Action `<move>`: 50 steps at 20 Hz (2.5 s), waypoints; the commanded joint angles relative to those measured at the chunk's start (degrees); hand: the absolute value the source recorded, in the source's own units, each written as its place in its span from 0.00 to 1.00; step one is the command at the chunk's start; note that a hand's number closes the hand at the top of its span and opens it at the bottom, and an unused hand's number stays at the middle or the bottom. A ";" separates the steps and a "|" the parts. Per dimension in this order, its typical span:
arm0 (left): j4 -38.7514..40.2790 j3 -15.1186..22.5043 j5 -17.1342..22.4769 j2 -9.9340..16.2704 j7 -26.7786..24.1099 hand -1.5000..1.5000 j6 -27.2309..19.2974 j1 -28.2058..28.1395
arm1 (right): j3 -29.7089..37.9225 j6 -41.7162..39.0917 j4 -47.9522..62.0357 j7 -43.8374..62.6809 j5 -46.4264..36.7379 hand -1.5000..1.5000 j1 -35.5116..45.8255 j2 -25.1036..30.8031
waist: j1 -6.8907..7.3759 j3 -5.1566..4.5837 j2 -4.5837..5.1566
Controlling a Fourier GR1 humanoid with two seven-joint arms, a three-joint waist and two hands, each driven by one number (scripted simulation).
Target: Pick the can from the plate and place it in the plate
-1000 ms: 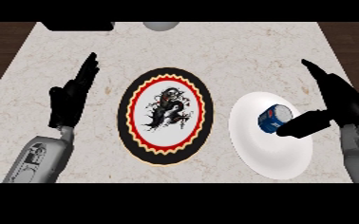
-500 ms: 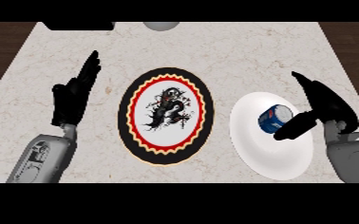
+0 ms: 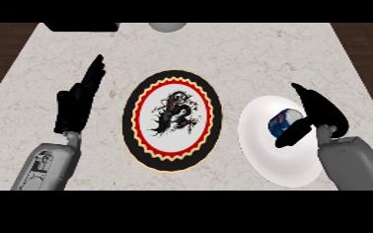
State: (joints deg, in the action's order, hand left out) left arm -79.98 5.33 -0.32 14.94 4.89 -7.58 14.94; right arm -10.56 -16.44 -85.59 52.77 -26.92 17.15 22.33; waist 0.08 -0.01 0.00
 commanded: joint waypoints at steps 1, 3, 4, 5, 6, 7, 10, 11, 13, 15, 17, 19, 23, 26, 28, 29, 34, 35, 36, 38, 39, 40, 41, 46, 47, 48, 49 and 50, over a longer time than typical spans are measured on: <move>-2.00 -0.67 -1.42 -1.41 0.94 0.50 -0.64 -1.31 | 2.68 0.68 7.80 -6.11 -2.17 0.00 0.03 -0.39 | 0.13 0.02 0.03; 0.10 -3.02 -0.91 -0.90 0.15 0.50 2.66 -0.69 | 2.94 -0.54 2.56 -2.84 -3.42 0.00 -1.66 -2.70 | -0.10 0.01 -0.01; -1.92 -2.91 -0.39 -0.43 0.81 0.50 3.41 -1.03 | 4.09 -2.84 4.19 -5.71 -2.53 0.00 -2.23 0.04 | -0.07 0.01 -0.01; -2.03 -3.76 -0.37 -0.51 1.16 0.50 3.78 -1.00 | 2.53 0.70 6.15 -6.60 -5.44 0.00 -2.13 -3.23 | -0.01 0.01 0.00; 1.49 -4.74 0.00 1.15 -1.65 0.50 5.03 -0.20 | 1.42 -0.23 -5.36 -4.28 -4.37 1.00 -7.91 -1.37 | -0.48 -0.01 -0.07; -1.78 -2.16 -2.68 -2.19 2.61 0.50 0.94 0.86 | 1.58 1.88 1.24 -7.24 -7.32 1.00 -2.92 -1.98 | -0.10 0.02 -0.01; -4.63 -2.30 -2.09 -2.21 -1.78 0.50 2.41 -6.11 | 5.05 3.19 6.85 -13.54 -8.47 1.00 -2.91 1.21 | 0.23 0.02 0.00; 4.21 -5.23 -1.58 -1.47 0.01 0.50 4.24 4.08 | 4.39 2.86 5.66 -12.01 -9.59 1.00 -3.02 -0.50 | -0.24 0.01 0.06; 3.10 -5.44 -1.83 -1.16 -3.55 0.50 6.31 -0.25 | 3.94 3.88 4.55 -10.91 -11.86 1.00 -3.48 -2.82 | -0.10 0.01 0.02; 2.70 -5.34 -2.91 -2.70 -2.13 0.50 4.55 1.34 | 3.46 6.18 5.73 -13.20 -13.63 1.00 -4.44 -4.18 | -0.13 0.01 0.02; 0.40 -5.98 -2.91 -1.80 0.73 0.50 4.35 1.70 | 4.38 5.08 3.85 -18.04 -13.40 1.00 -7.11 -0.29 | -0.25 0.02 -0.01; -3.63 -4.53 -3.31 -1.82 2.22 0.50 4.12 -1.57 | -1.36 6.98 -2.53 -19.63 -16.56 1.00 -14.69 -0.96 | -0.44 0.03 -0.20; -1.78 -4.86 -3.27 -3.20 -0.37 0.50 3.34 -2.73 | -7.52 11.03 -8.14 -25.43 -22.18 1.00 -22.75 1.06 | -0.63 0.01 -0.21; -6.32 -2.97 -4.94 -3.59 2.55 0.50 3.08 -3.84 | -6.59 15.07 -14.46 -25.57 -25.36 1.00 -25.40 1.80 | -0.41 0.02 -0.25; -1.81 -5.06 -4.02 -3.16 1.11 0.50 3.14 -1.22 | -5.06 20.11 -19.32 -29.46 -25.97 1.00 -26.85 3.54 | -1.14 0.00 -0.28; -0.82 -5.18 -3.77 -3.82 1.54 0.50 2.91 0.21 | -3.62 23.04 -17.68 -32.46 -24.67 1.00 -25.58 2.61 | -1.05 0.03 -0.16; -2.01 -6.12 -3.65 -2.25 1.85 0.50 3.68 -0.28 | -4.81 27.16 -29.44 -33.60 -27.15 1.00 -24.75 1.36 | -0.91 0.01 -0.26; 0.51 -5.26 -4.64 -3.51 -2.03 0.50 3.23 -1.77 | -6.01 25.63 -32.58 -33.74 -26.41 1.00 -24.77 1.25 | -0.98 -0.03 -0.17; 1.76 -6.98 -2.66 -2.10 -0.14 0.50 5.31 1.03 | -6.19 23.62 -33.97 -32.81 -26.86 1.00 -23.32 1.44 | -0.78 -0.03 -0.08; -3.11 -5.68 -3.46 -3.03 0.19 0.50 4.06 -3.02 | -5.40 23.66 -37.30 -36.25 -23.59 1.00 -22.33 2.41 | -0.20 0.01 -0.26; -2.27 -6.95 -2.08 -0.90 1.60 0.50 6.69 -1.43 | -7.47 24.44 -35.16 -35.01 -25.75 1.00 -19.87 -0.62 | 0.04 0.01 -0.10; -0.06 -6.45 -3.23 -2.28 0.75 0.50 5.39 1.17 | -6.55 21.64 -37.36 -36.04 -22.02 1.00 -20.30 0.43 | -0.37 0.00 -0.03; -0.60 -5.38 -4.15 -3.26 2.58 0.50 4.40 1.70 | -12.57 19.81 -36.40 -30.48 -27.22 1.00 -16.12 -4.16 | 0.06 -0.03 0.00; -1.83 -8.20 -1.54 -0.80 4.79 0.50 7.50 3.66 | -15.58 14.66 -30.87 -25.34 -25.93 1.00 -8.66 -11.74 | 0.35 -0.01 0.01; -1.35 -5.54 -4.33 -3.48 0.01 0.50 5.25 -1.12 | -16.10 15.84 -24.88 -25.50 -26.50 1.00 -4.45 -14.78 | 0.79 -0.02 0.10; -0.68 -5.25 -4.08 -4.38 3.06 0.50 5.01 2.01 | -16.10 13.19 -25.18 -22.19 -26.60 1.00 -1.58 -16.81 | 0.51 -0.02 0.08; -2.15 -6.20 -3.41 -2.16 -0.31 0.50 7.08 -1.43 | -18.06 14.25 -21.09 -21.04 -28.80 1.00 -0.05 -19.51 | 0.94 -0.03 0.08; -2.99 -4.29 -5.42 -5.21 1.63 0.50 3.79 -0.81 | -19.21 17.38 -17.59 -24.22 -29.04 1.00 -1.68 -20.50 | 0.65 0.01 0.07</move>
State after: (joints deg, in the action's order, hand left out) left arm -81.37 -0.41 -4.23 11.65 6.05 -2.10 15.01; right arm -26.45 -0.21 -111.37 27.54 -54.17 11.04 8.20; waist 0.57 -0.04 0.02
